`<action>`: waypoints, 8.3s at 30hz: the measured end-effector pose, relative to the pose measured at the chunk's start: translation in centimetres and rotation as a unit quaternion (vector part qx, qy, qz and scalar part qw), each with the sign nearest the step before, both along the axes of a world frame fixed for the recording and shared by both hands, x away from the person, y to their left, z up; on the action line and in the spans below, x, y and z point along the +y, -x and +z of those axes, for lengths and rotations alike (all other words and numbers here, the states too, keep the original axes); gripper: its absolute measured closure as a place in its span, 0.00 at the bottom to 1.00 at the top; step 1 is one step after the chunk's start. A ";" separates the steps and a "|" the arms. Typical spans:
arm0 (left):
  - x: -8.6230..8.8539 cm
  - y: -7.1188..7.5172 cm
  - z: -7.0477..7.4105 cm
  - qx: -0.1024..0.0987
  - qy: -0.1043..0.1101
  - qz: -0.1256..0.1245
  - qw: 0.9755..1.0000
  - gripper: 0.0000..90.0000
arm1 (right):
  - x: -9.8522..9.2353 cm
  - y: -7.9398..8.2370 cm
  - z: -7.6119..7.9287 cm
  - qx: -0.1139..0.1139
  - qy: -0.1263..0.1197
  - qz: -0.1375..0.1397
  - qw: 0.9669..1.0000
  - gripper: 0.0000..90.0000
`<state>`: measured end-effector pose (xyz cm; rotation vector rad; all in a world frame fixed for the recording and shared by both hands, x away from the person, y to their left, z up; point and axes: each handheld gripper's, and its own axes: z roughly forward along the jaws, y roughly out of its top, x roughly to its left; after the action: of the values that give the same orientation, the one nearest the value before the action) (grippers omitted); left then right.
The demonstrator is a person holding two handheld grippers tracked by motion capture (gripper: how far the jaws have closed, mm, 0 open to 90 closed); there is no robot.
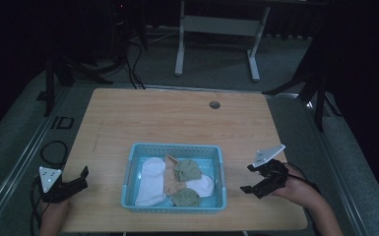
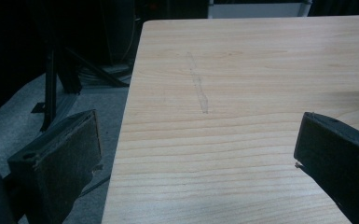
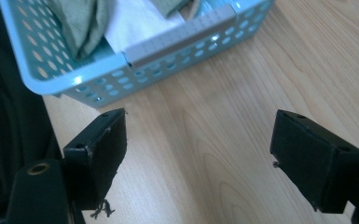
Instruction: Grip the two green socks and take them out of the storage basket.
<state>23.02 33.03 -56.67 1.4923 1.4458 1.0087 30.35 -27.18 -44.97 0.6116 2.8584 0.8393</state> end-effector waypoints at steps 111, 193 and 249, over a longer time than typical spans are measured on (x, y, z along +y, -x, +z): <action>-0.1 -0.1 0.0 0.003 -0.006 -0.007 1.000 0.00 | 16.1 1.0 -2.4 0.014 0.093 0.206 0.974 0.93; -0.2 0.0 0.0 0.004 -0.011 -0.004 1.000 0.00 | -3.1 -1.2 -5.4 0.046 0.018 -0.054 0.997 0.92; -0.3 -0.1 0.0 0.007 -0.014 -0.006 1.000 0.00 | 8.8 -3.9 0.6 -0.025 0.029 0.064 0.997 0.55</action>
<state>23.12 32.74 -56.67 1.5295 1.4351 1.0180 34.24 -18.38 -44.42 0.3984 2.8897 0.7733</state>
